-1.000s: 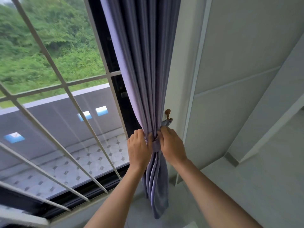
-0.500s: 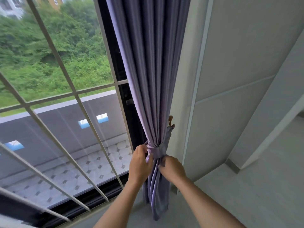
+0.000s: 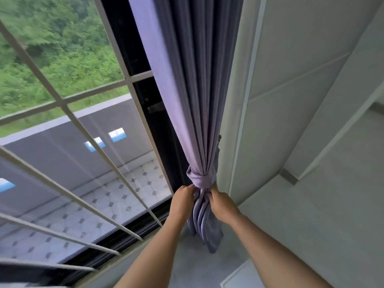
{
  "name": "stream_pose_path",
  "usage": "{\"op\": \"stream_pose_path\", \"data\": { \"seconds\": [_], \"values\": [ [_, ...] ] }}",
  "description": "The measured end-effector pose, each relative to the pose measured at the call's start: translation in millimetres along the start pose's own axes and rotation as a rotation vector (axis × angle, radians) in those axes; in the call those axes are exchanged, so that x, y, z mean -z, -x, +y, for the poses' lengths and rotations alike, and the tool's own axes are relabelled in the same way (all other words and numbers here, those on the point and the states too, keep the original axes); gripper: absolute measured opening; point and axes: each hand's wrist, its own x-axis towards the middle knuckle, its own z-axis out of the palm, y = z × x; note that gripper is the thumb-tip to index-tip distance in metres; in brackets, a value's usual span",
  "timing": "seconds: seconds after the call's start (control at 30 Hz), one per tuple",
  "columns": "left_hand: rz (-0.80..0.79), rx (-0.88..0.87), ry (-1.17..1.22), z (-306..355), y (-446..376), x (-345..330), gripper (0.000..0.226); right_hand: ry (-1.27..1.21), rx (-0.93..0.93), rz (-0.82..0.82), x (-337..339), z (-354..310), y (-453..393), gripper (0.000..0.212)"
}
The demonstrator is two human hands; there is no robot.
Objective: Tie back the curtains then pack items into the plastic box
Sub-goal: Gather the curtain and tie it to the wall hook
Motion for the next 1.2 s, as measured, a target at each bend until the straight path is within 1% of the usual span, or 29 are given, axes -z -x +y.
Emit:
{"op": "stream_pose_path", "data": {
  "seconds": [0.1, 0.23, 0.3, 0.37, 0.4, 0.43, 0.47, 0.53, 0.57, 0.63, 0.7, 0.8, 0.9, 0.97, 1.03, 1.13, 1.17, 1.2],
  "values": [
    [-0.042, 0.021, 0.014, 7, -1, -3, 0.02, 0.006, -0.014, -0.003, 3, 0, 2, 0.031],
    [-0.126, -0.026, 0.032, 4, -11, 4, 0.021, 0.05, -0.03, -0.029, 11, -2, 0, 0.028],
    [-0.127, 0.015, 0.165, 6, -10, 13, 0.024, 0.011, -0.07, -0.016, 17, -8, -2, 0.025],
    [-0.057, 0.128, 0.406, 10, -8, 25, 0.016, -0.129, -0.14, 0.051, 26, -15, -4, 0.024],
    [-0.001, 0.204, 0.547, 11, -8, 31, 0.02, -0.229, -0.192, 0.107, 32, -18, -6, 0.025],
    [0.056, 0.284, 0.709, 13, -9, 35, 0.026, -0.364, -0.254, 0.161, 38, -20, -10, 0.025],
    [0.103, 0.361, 0.871, 15, -11, 40, 0.027, -0.531, -0.31, 0.192, 45, -22, -14, 0.022],
    [0.166, 0.488, 1.141, 21, -17, 47, 0.021, -0.876, -0.387, 0.185, 52, -25, -21, 0.012],
    [0.172, 0.529, 1.228, 22, -20, 49, 0.019, -0.996, -0.41, 0.176, 53, -25, -24, 0.009],
    [0.136, 0.549, 1.298, 24, -22, 52, 0.027, -1.081, -0.429, 0.153, 51, -24, -26, 0.014],
    [0.114, 0.529, 1.267, 26, -23, 50, 0.027, -1.08, -0.41, 0.105, 50, -21, -26, 0.02],
    [0.199, 0.543, 1.185, 32, -23, 45, 0.018, -1.043, -0.379, 0.065, 50, -20, -26, 0.018],
    [0.285, 0.669, 1.121, 41, -25, 32, 0.016, -0.906, -0.339, 0.04, 42, -18, -22, 0.016],
    [0.315, 0.767, 1.141, 50, -24, 21, 0.02, -0.855, -0.338, 0.017, 36, -16, -20, 0.017],
    [0.395, 0.821, 1.184, 60, -23, 15, 0.024, -0.823, -0.325, -0.006, 36, -13, -20, 0.016],
    [0.558, 0.823, 1.262, 73, -19, 17, 0.024, -0.694, -0.276, -0.034, 51, -12, -20, 0.02],
    [0.597, 0.805, 1.247, 76, -15, 19, 0.023, -0.645, -0.256, -0.031, 57, -12, -18, 0.021],
    [0.631, 0.783, 1.175, 78, -11, 21, 0.022, -0.605, -0.234, -0.021, 62, -12, -15, 0.023]
  ]
}}
